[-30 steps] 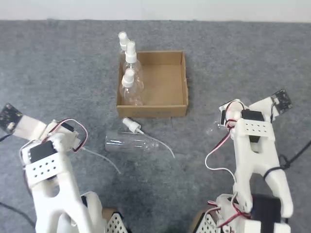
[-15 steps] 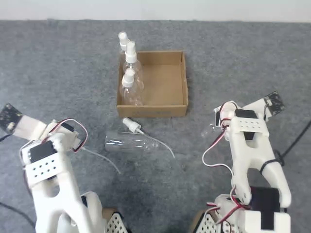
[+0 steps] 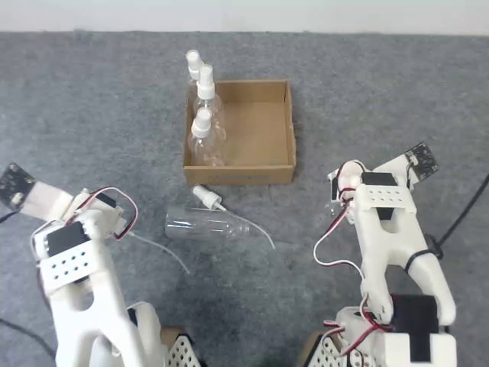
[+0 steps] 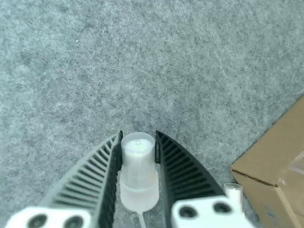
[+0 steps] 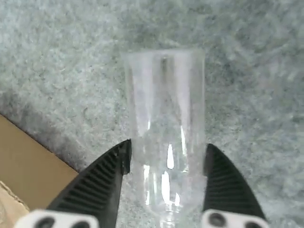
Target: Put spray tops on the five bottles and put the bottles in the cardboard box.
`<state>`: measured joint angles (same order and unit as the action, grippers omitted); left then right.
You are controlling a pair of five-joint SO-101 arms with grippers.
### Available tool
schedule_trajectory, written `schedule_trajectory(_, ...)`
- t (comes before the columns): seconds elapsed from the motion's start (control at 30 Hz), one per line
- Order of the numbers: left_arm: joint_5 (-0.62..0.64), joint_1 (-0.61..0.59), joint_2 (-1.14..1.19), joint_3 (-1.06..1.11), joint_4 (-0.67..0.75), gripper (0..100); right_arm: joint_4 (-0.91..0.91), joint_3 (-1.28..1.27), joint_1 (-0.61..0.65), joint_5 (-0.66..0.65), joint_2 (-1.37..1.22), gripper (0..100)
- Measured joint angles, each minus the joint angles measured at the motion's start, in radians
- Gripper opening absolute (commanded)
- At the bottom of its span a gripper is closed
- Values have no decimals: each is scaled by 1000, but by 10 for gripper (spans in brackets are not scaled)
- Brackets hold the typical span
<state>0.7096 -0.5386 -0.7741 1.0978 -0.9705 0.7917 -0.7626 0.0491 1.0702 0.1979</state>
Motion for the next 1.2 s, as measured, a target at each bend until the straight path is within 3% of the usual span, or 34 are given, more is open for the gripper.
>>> schedule_trajectory(0.17,0,0,0,0,0,13,21,21,2,0,3,125)
schedule_trajectory(0.7,0,0,0,2,0,13,427,275,74,-60,149,127)
schedule_trajectory(1.0,0,0,0,18,0,13,580,368,77,-334,149,123)
schedule_trajectory(1.2,0,0,0,18,0,13,594,368,77,-617,149,123)
